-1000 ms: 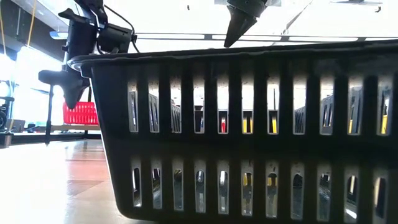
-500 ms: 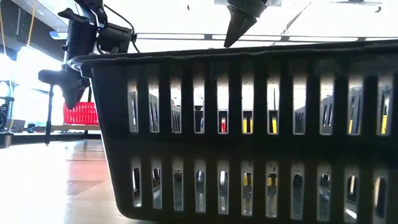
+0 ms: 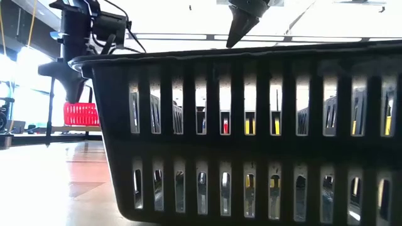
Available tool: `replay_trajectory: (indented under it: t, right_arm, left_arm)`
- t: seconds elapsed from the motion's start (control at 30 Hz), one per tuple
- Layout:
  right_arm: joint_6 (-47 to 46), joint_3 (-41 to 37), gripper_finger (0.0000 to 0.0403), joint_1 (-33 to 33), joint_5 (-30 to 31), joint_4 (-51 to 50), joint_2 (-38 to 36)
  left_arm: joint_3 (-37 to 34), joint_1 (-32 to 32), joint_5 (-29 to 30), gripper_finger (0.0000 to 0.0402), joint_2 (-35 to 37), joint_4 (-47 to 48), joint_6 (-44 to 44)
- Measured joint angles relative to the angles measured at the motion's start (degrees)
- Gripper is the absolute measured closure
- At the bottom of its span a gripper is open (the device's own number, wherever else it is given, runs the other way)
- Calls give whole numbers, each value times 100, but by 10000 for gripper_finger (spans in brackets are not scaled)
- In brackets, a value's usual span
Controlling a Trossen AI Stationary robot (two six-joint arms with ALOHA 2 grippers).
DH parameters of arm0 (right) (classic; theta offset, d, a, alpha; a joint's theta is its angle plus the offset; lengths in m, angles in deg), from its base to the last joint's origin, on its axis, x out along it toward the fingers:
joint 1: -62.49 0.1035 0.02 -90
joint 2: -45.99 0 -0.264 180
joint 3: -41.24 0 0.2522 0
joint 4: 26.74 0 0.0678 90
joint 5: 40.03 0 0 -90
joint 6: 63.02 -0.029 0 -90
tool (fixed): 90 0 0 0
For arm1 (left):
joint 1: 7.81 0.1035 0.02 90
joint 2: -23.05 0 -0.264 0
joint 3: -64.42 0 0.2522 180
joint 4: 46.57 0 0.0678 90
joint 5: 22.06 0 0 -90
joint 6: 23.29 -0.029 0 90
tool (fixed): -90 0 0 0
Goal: Stack baskets on shelf by color
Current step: Put the left yellow bin on the shelf
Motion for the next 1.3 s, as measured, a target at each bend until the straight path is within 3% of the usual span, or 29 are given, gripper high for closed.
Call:
replay_trajectory:
  t: [0.3,0.7,1.07,1.3]
  right_arm:
    - [-577,0,316,13,-768,0,0]
    - [-1679,0,316,213,-2507,-2,0]
    - [-2228,-584,316,854,-2865,105,15]
    - [-2224,-1127,316,1144,-2988,686,20]
  left_arm:
    - [2,-192,-411,325,549,-2,226]
    - [4,-1297,-556,326,848,-60,1156]
    - [4,-2523,-1119,326,848,-357,2006]
    - [4,-2993,-1140,326,848,-634,2396]
